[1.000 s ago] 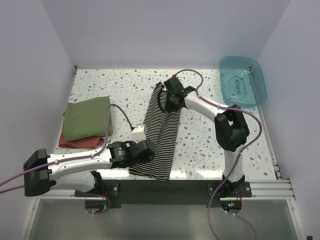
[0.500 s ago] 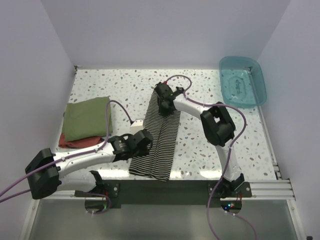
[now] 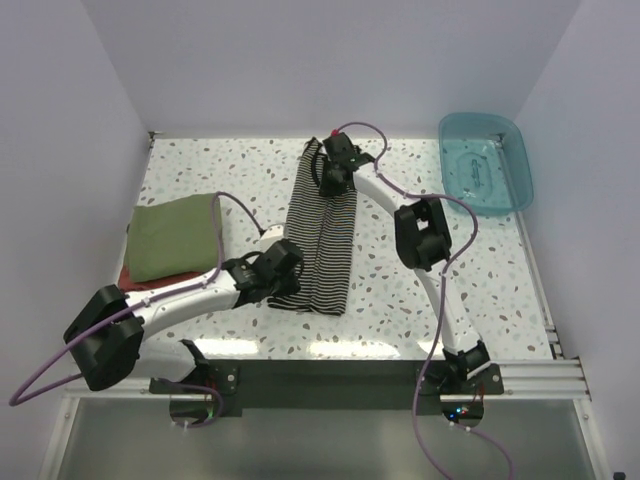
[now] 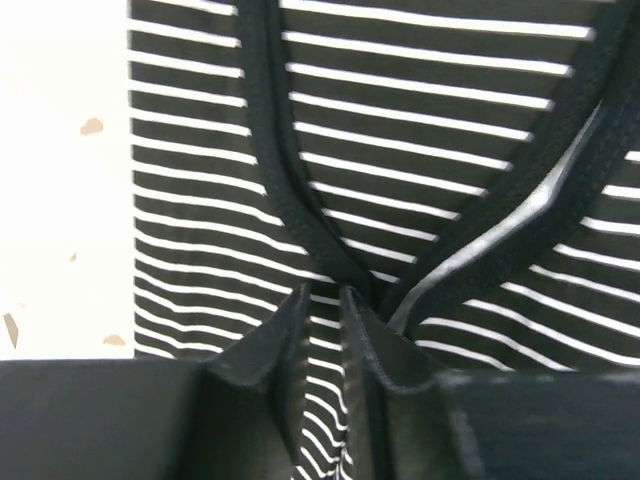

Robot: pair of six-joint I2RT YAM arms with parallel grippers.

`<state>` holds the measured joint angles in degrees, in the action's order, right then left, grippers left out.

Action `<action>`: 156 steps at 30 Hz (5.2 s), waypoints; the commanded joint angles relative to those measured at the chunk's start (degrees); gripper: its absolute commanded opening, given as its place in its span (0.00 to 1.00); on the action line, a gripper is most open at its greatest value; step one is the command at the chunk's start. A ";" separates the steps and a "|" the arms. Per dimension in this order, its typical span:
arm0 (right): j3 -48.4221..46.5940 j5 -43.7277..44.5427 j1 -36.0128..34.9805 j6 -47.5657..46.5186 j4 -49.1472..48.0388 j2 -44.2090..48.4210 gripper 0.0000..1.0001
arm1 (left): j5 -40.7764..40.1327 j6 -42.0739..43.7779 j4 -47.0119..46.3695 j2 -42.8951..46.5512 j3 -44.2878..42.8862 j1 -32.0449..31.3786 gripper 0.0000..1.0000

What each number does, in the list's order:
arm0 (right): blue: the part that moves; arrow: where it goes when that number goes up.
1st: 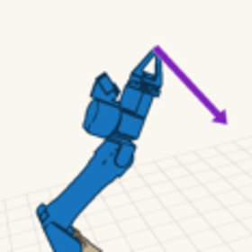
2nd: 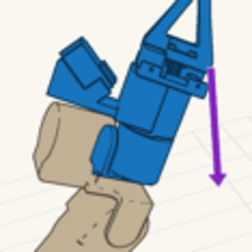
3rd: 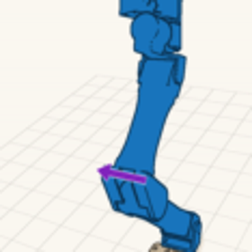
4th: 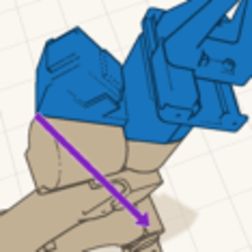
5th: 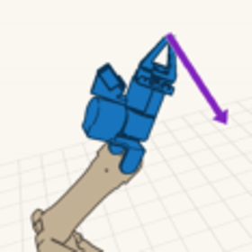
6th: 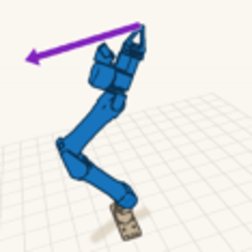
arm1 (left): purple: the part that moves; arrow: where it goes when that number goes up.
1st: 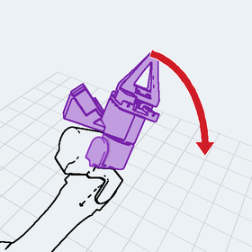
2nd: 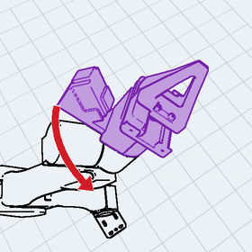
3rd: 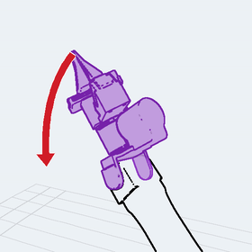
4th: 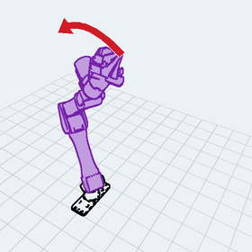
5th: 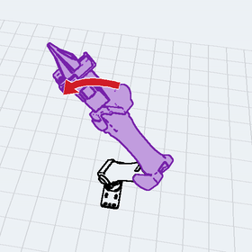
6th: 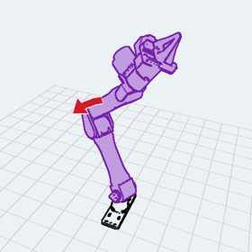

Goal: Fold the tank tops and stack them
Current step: Fold the tank top

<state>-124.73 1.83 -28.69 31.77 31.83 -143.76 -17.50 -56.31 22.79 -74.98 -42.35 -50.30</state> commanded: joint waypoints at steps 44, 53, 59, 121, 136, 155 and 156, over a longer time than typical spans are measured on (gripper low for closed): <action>80.16 2.22 -14.55 17.45 -13.29 63.96 0.69 | 5.10 16.77 -2.57 -6.49 2.18 13.13 0.62; 82.10 2.22 -17.63 21.31 -15.84 61.33 0.56 | 3.08 15.62 -3.27 -7.90 3.59 13.13 0.57; 83.24 2.31 -19.12 23.25 -18.30 58.95 0.54 | 3.52 15.01 -4.68 -9.31 5.17 13.13 0.48; 56.98 10.84 -12.10 11.04 3.41 54.13 0.00 | 8.52 10.08 -3.88 -7.09 -16.70 16.72 0.00; 26.56 3.71 2.05 4.27 4.02 24.42 0.16 | 22.85 13.60 -21.90 -40.40 -36.75 29.12 0.19; 25.68 16.72 -6.29 1.45 3.84 28.48 0.54 | 13.36 7.54 -21.37 -22.32 -23.23 28.69 0.48; 24.46 16.20 -6.29 1.63 4.46 26.89 0.53 | 13.54 6.93 -21.64 -21.88 -21.04 28.33 0.47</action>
<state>-97.89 15.53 -32.73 33.76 35.42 -114.13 -2.50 -46.98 1.96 -98.63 -67.77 -20.99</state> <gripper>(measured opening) 0.538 0.477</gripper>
